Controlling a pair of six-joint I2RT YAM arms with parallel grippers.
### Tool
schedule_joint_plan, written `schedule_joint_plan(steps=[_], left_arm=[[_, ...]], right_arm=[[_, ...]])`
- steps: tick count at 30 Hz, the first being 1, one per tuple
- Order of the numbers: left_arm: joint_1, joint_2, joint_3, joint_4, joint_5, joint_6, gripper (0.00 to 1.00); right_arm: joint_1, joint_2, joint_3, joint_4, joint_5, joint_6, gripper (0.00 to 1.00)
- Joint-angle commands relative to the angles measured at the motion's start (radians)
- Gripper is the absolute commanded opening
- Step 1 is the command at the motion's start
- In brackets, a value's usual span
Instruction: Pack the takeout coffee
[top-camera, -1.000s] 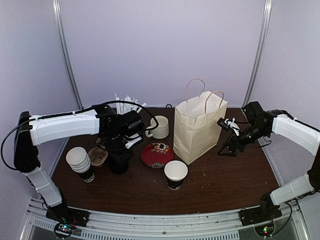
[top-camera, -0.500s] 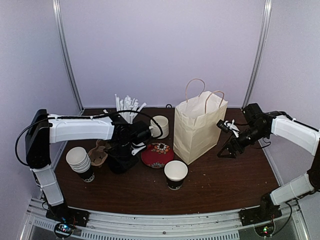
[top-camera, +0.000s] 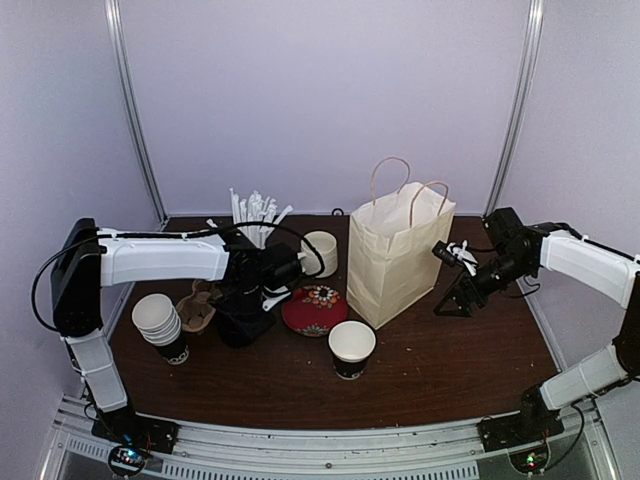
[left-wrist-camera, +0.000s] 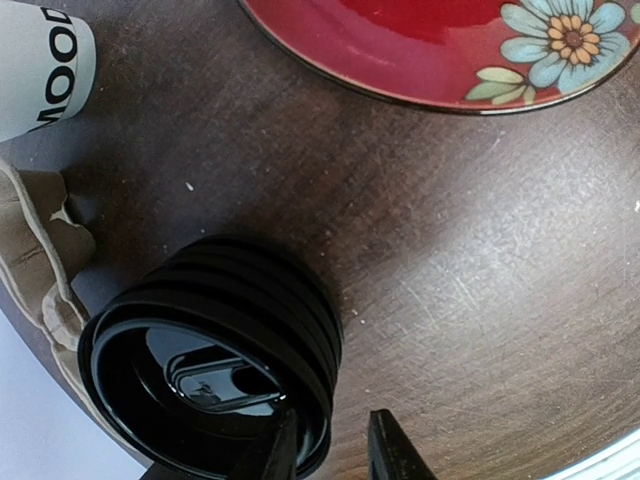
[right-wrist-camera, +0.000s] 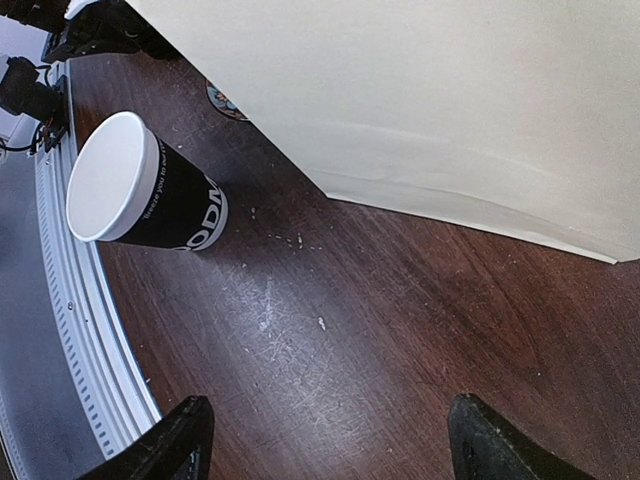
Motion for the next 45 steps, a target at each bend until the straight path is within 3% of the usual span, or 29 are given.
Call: schedule_joint_plan(steps=[1, 5, 7, 26, 36, 42, 45], left_arm=[[0.006, -0.057, 0.021, 0.005, 0.032, -0.008, 0.25], [0.011, -0.047, 0.012, -0.003, -0.017, -0.001, 0.36], [0.014, -0.016, 0.015, -0.012, -0.018, 0.002, 0.36], [0.017, 0.017, 0.000, -0.007, -0.019, 0.007, 0.12], [0.017, -0.089, 0.083, -0.094, -0.009, 0.001, 0.03], [0.017, -0.171, 0.173, -0.122, 0.088, 0.018, 0.03], [0.017, -0.231, 0.204, -0.057, 0.175, 0.053, 0.02]], right_arm=[[0.004, 0.011, -0.009, 0.018, 0.016, -0.003, 0.85], [0.004, 0.020, -0.003, 0.019, 0.016, -0.002, 0.85], [0.005, 0.025, -0.001, 0.017, 0.016, -0.002, 0.85], [0.005, 0.030, -0.004, 0.016, 0.025, -0.002, 0.85], [0.005, 0.023, -0.004, 0.014, 0.021, 0.000, 0.85], [0.008, 0.024, 0.005, 0.005, 0.010, 0.001, 0.85], [0.010, 0.014, 0.065, -0.047, -0.024, 0.005, 0.84]])
